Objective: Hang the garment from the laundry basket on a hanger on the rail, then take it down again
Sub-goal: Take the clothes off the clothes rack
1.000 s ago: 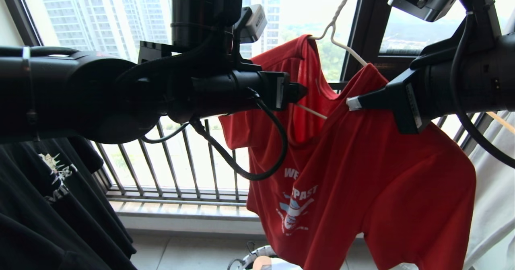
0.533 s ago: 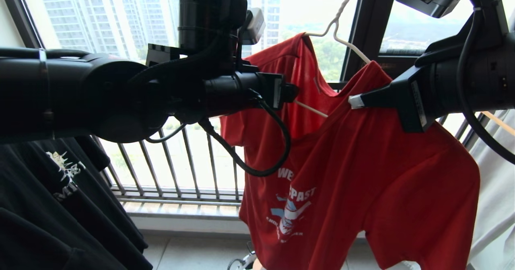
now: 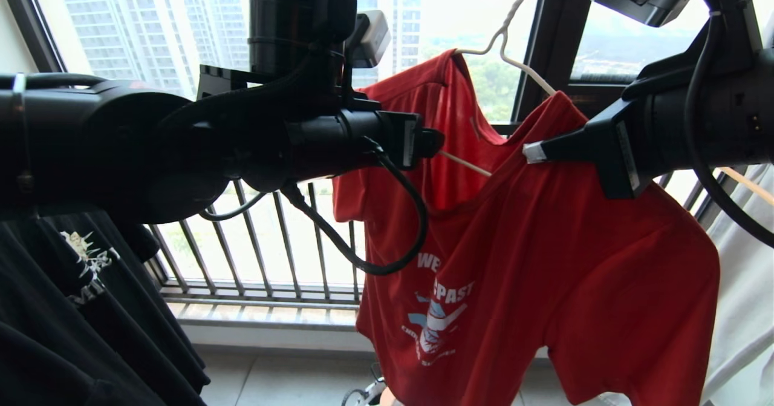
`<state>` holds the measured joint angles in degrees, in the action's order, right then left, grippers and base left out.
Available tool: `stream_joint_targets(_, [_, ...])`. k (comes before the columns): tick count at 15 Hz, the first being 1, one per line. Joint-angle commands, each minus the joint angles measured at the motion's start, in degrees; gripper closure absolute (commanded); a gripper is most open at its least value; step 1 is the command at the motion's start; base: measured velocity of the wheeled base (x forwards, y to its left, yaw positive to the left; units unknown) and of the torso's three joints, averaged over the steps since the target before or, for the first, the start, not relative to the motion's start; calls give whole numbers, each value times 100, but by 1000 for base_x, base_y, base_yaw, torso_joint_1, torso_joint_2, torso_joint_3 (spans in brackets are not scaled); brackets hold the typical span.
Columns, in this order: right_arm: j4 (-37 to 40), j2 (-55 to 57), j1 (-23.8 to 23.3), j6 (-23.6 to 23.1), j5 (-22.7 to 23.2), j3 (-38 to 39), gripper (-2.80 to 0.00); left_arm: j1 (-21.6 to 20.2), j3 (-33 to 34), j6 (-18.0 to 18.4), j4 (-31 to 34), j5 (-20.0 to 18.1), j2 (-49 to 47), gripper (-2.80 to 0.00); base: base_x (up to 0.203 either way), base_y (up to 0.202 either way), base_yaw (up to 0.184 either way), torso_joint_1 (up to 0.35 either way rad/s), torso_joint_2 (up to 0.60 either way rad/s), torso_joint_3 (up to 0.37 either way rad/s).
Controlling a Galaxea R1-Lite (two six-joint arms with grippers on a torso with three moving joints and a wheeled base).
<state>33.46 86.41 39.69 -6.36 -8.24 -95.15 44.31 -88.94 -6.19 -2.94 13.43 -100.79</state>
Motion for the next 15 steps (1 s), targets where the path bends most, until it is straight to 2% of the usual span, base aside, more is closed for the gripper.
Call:
stream_joint_targets(1, [20,17,3,-14,-3,-21,0,-125,18,-5,-5,12,-1,-280,0,0,0,0,0,0])
stream_joint_targets(4, [20,17,3,-90,-4,-23,0,-168,8,-14,-5,13,24,-280,0,0,0,0,0,0])
stream_joint_targets(5, [20,17,3,-93,-11,-30,0,-161,1,-14,-5,13,57,0,0,0,0,0,0,0])
stream_joint_targets(8, [20,20,3,-93,-11,-18,0,-149,-67,-22,-17,2,186,0,0,0,0,0,0,0])
stream_joint_targets(11, [20,25,3,-93,-11,-4,0,-125,-105,-16,-689,1,225,0,0,0,0,0,0,0])
stream_joint_targets(15, [37,25,3,-93,-2,14,0,-124,-46,-22,-780,2,190,0,0,0,0,0,0,0])
